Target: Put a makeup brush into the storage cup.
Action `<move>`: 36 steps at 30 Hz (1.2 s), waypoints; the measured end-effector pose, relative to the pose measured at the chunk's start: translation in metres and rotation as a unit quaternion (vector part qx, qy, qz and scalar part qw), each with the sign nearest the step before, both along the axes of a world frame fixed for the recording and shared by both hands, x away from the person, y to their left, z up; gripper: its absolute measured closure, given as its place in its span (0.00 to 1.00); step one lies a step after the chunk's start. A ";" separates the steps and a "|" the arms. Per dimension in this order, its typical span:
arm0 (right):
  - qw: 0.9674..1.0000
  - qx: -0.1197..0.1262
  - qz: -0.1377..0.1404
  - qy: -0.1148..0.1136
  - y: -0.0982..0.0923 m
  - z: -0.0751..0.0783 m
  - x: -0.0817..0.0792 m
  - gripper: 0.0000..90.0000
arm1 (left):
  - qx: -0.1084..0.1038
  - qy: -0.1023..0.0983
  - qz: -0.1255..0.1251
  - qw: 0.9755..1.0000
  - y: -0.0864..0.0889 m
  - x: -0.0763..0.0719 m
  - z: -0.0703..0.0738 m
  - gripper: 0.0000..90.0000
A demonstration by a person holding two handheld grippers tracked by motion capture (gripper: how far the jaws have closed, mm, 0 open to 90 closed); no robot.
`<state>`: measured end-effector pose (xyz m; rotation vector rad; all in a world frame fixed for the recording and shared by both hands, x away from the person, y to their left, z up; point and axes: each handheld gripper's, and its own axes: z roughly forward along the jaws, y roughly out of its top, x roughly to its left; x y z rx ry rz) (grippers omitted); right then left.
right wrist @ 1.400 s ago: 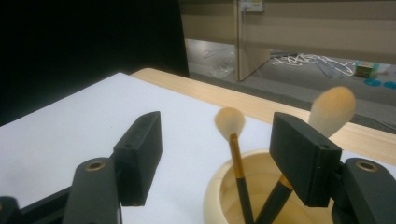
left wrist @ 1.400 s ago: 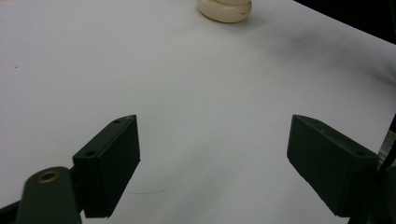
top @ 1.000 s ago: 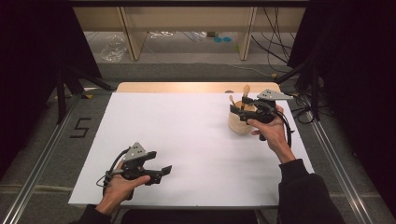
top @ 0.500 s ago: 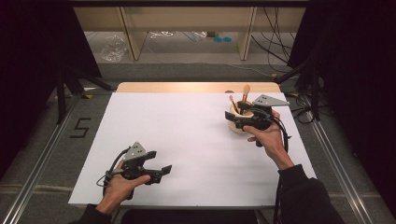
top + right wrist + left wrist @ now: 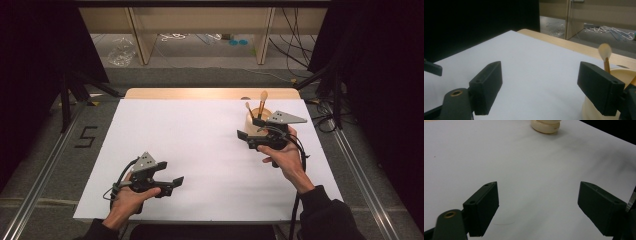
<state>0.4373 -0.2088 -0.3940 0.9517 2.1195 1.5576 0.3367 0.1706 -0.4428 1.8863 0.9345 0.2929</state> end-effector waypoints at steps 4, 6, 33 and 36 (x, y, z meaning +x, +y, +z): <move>1.000 -0.006 0.005 -0.001 0.001 -0.001 -0.008 0.24 | 0.001 0.000 -0.001 1.000 0.000 0.000 0.000 0.19; 1.000 -0.006 0.008 0.001 0.001 -0.003 -0.011 0.24 | 0.001 -0.001 0.000 1.000 0.000 0.000 0.000 0.19; 0.999 -0.021 0.041 0.021 0.013 -0.027 -0.050 0.23 | 0.005 -0.002 -0.001 1.000 0.001 -0.002 0.001 0.19; 0.999 -0.019 0.041 0.021 0.012 -0.029 -0.054 0.22 | 0.003 -0.004 -0.001 1.000 0.001 -0.002 0.000 0.19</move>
